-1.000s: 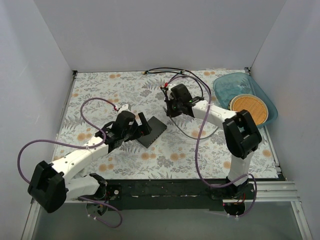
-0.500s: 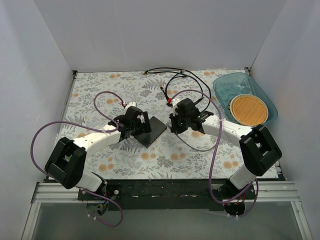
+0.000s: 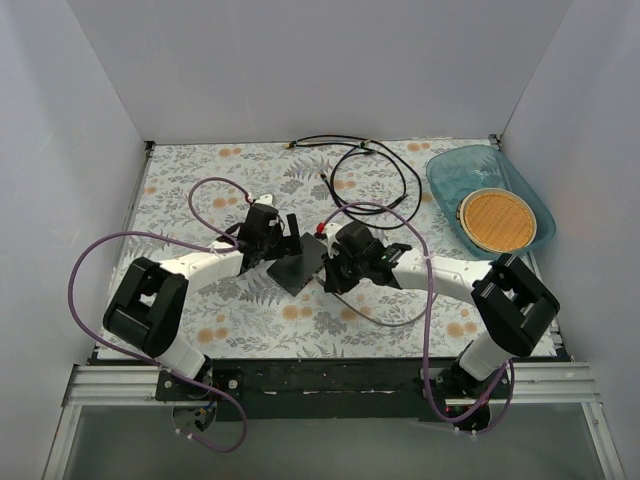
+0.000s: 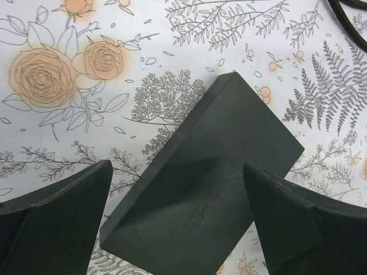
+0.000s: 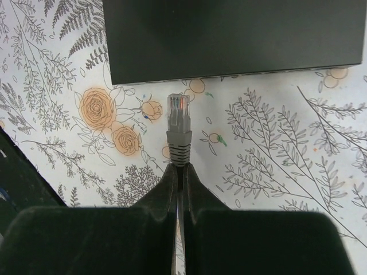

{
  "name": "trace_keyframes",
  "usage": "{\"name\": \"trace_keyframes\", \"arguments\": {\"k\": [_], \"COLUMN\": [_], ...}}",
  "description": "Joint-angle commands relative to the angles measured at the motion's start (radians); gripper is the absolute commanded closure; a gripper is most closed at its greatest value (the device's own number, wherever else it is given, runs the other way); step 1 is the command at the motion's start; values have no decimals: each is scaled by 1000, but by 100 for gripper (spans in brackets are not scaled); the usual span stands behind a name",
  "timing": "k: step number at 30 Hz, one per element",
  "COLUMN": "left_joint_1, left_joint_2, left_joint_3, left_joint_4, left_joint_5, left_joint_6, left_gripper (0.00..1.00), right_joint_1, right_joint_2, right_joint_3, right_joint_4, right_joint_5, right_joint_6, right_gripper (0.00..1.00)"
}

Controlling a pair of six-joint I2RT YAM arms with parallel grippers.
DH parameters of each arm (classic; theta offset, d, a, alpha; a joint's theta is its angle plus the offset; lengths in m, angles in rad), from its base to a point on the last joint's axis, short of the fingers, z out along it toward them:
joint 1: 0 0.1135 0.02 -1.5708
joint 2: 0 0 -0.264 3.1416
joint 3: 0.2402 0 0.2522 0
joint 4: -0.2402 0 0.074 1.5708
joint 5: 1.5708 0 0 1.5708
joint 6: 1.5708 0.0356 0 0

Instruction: Insert the plug into the switch port

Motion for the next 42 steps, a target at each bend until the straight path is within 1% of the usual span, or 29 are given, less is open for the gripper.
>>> {"name": "trace_keyframes", "arguments": {"k": [1,14,16,17,25,42], "left_joint_1": [2,2,2,0,0,2], "left_joint_2": [-1,19,20,20,17,20], "left_joint_3": [-33,-54,-54,-55,-55,-68], "left_joint_4": [78,86,84,86,75,77], "left_joint_5": [76,98,98,127,133,141], "left_joint_6": [24,6,6,6,9,8], "left_gripper": [2,2,2,2,2,2], "right_joint_1": [17,77,80,82,85,85], "right_joint_2": [44,94,105,116,139,186], "right_joint_3": [36,62,61,56,35,24], "right_joint_4": [52,39,49,53,96,105], "right_joint_5": [-29,-5,0,-1,40,91], "right_joint_6": [33,34,43,46,59,75], "right_gripper": [99,99,99,99,99,99]}}
